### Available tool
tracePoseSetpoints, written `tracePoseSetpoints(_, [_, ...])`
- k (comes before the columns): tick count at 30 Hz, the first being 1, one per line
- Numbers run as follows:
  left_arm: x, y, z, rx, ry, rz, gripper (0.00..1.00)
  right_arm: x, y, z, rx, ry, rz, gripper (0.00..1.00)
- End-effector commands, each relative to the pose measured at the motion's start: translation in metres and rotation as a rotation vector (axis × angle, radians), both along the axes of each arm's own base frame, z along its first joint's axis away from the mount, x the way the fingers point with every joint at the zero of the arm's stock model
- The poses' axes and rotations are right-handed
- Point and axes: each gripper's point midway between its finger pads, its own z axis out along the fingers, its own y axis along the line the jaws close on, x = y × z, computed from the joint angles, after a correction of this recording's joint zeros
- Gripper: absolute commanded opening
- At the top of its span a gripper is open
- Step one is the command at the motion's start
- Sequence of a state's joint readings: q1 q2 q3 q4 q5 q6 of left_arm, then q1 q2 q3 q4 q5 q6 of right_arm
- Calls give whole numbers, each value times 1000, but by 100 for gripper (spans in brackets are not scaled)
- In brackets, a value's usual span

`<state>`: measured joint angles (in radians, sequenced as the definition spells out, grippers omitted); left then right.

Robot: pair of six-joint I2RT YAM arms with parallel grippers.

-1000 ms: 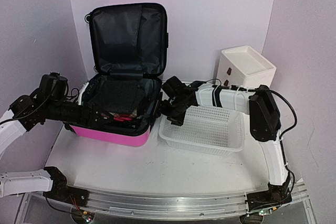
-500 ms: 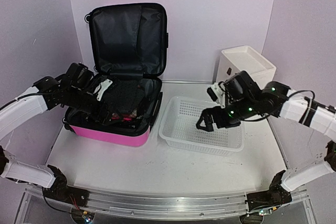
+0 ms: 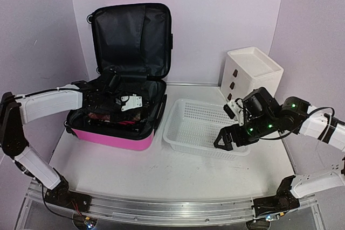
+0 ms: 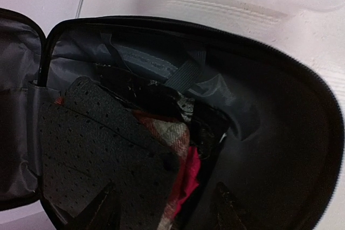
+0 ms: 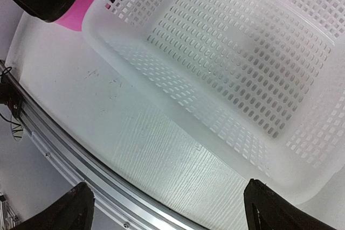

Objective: Open, take out, and arrange the luggage

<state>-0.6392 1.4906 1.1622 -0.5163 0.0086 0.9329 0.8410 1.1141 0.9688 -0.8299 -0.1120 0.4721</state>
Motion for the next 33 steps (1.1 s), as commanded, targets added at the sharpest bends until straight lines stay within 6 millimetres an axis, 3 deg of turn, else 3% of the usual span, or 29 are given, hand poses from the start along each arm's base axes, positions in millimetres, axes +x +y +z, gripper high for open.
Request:
tracePoseSetpoints(1, [28, -11, 1, 33, -103, -101, 62, 8, 13, 28, 81, -40, -7, 98])
tracePoseSetpoints(6, [35, -12, -16, 64, -62, -118, 64, 21, 23, 38, 100, -49, -43, 98])
tracePoseSetpoints(8, [41, -14, -19, 63, -64, -107, 62, 28, 35, 40, 133, -42, -53, 98])
tracePoseSetpoints(12, [58, -9, -13, 60, -149, -33, 46, 47, 66, 47, 207, -18, -71, 98])
tracePoseSetpoints(17, [69, -3, -9, 75, -207, 17, 23, 85, 98, 49, 253, 23, -203, 98])
tracePoseSetpoints(19, [71, -1, -2, 65, -222, 42, 11, 102, 113, 50, 279, 39, -255, 98])
tracePoseSetpoints(23, [70, 2, 21, 19, -253, 78, 0, 140, 136, 57, 326, 51, -389, 98])
tracePoseSetpoints(28, [57, 1, 58, -114, -270, 108, 0, 186, 172, 53, 472, 114, -510, 98])
tracePoseSetpoints(33, [42, 1, 71, -193, -244, 104, 0, 214, 227, 52, 604, 227, -485, 98])
